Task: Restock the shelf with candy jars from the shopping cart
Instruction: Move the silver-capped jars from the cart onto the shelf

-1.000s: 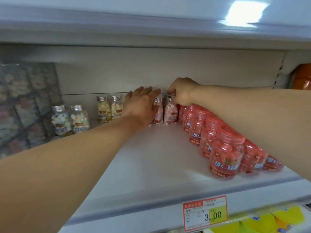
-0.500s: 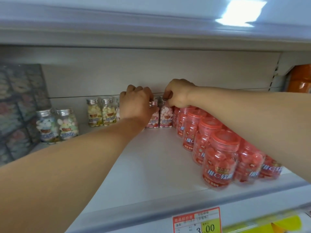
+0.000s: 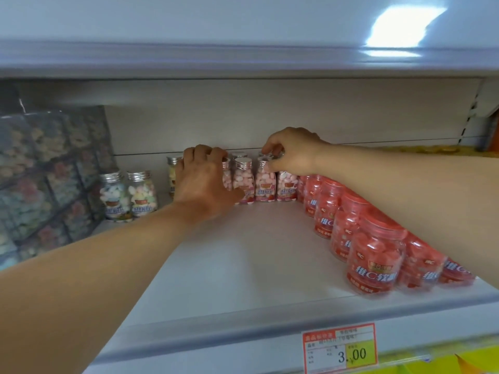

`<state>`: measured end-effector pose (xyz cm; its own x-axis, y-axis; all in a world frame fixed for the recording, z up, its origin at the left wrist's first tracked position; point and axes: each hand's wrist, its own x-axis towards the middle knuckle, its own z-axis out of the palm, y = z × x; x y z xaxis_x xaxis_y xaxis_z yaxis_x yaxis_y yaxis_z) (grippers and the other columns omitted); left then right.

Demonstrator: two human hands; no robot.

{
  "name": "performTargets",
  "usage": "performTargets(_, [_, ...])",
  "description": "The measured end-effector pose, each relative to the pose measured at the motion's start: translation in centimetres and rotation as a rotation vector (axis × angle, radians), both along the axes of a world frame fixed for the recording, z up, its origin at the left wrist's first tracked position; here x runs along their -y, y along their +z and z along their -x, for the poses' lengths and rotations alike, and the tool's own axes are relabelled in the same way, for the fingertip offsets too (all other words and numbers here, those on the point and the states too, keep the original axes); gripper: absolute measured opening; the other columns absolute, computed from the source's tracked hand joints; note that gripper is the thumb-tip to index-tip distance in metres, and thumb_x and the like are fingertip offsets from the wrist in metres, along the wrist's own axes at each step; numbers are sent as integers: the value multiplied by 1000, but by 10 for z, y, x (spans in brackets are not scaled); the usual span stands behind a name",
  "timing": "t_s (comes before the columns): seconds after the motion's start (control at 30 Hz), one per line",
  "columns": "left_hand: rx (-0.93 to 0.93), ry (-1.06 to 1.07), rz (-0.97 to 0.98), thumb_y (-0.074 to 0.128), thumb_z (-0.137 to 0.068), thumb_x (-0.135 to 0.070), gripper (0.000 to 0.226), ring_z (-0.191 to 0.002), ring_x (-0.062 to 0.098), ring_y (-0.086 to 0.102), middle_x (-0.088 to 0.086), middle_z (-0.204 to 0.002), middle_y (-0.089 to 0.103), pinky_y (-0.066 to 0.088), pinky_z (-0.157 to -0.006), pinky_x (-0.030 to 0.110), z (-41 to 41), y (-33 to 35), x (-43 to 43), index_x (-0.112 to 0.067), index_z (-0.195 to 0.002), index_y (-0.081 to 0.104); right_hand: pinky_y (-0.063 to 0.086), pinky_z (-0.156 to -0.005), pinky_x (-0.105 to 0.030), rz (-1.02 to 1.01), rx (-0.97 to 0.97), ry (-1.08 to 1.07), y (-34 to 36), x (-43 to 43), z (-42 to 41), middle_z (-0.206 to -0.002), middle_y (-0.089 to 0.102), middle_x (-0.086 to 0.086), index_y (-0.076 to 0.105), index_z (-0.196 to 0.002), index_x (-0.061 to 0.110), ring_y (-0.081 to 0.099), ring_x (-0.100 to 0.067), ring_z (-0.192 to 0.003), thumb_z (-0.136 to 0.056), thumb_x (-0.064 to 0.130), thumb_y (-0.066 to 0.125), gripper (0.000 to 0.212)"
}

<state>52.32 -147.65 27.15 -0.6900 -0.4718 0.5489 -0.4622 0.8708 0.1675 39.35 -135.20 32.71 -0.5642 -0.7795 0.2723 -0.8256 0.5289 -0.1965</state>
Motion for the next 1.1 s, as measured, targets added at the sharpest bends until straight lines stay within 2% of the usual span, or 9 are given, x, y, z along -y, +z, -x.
performTargets(0.2, [-9,22,-65,70,-77,-29,74,-130,34,33,16,-139,41,28,-108,42,-14,2,-4,-8,-140,36,42,-100,-37,88,-47,63,0,0,-19,-132,56,-3,62,-121,23,51,-24,-120,-88,31,65,35])
performTargets(0.5, [49,24,-80,63,-85,-31,62,-127,36,40,17,-139,46,35,-101,40,-63,10,-28,-13,-140,41,46,-90,-33,160,-63,186,-10,-22,-80,-115,64,-6,68,-111,21,57,-26,-109,-90,26,60,23])
performTargets(0.57, [48,8,-110,62,-85,-29,55,-123,35,44,15,-135,50,39,-98,39,-84,10,-34,-14,-136,48,46,-90,-34,184,-49,210,-17,-22,-98,-108,67,-6,69,-107,19,60,-27,-103,-89,23,60,20])
performTargets(0.63, [29,-9,-117,60,-85,-26,48,-120,34,45,13,-130,53,41,-96,39,-109,8,-38,-16,-131,53,45,-83,-32,174,-27,241,-24,-23,-117,-104,65,-5,68,-108,16,60,-26,-100,-89,21,60,22])
performTargets(0.73, [16,-39,-102,56,-88,-27,44,-121,29,44,5,-131,54,40,-99,39,-158,5,-46,-20,-131,53,41,-86,-28,162,6,300,-35,-26,-149,-121,61,0,62,-121,21,58,-21,-107,-91,24,60,30])
performTargets(0.83, [-46,-75,-101,53,-91,-28,44,-124,16,41,-6,-134,51,32,-102,26,-215,0,-63,-25,-135,51,48,-84,-32,211,65,388,-42,-30,-188,-118,57,7,59,-125,25,57,-12,-97,-93,29,60,32])
performTargets(0.93, [-101,-106,-130,51,-90,-31,37,-108,-1,44,-14,-127,53,28,-88,6,-278,-7,-87,-27,-127,57,48,-79,-25,309,160,507,-46,-43,-235,-107,56,16,61,-121,28,55,-2,-91,-94,31,58,28])
performTargets(1.0, [-141,-108,-218,49,-88,-31,34,-92,-6,47,-17,-118,56,33,-81,5,-321,-24,-101,-27,-120,60,46,-75,-17,360,277,595,-56,-54,-272,-104,60,15,63,-116,26,57,-2,-92,-95,29,58,22])
performTargets(1.1, [-199,-14,-374,50,-86,-27,26,-83,-5,53,-17,-104,57,37,-68,7,-377,-77,-113,-28,-109,63,44,-69,-11,292,454,692,-101,-62,-322,-93,67,13,68,-107,24,61,-2,-84,-91,25,57,19])
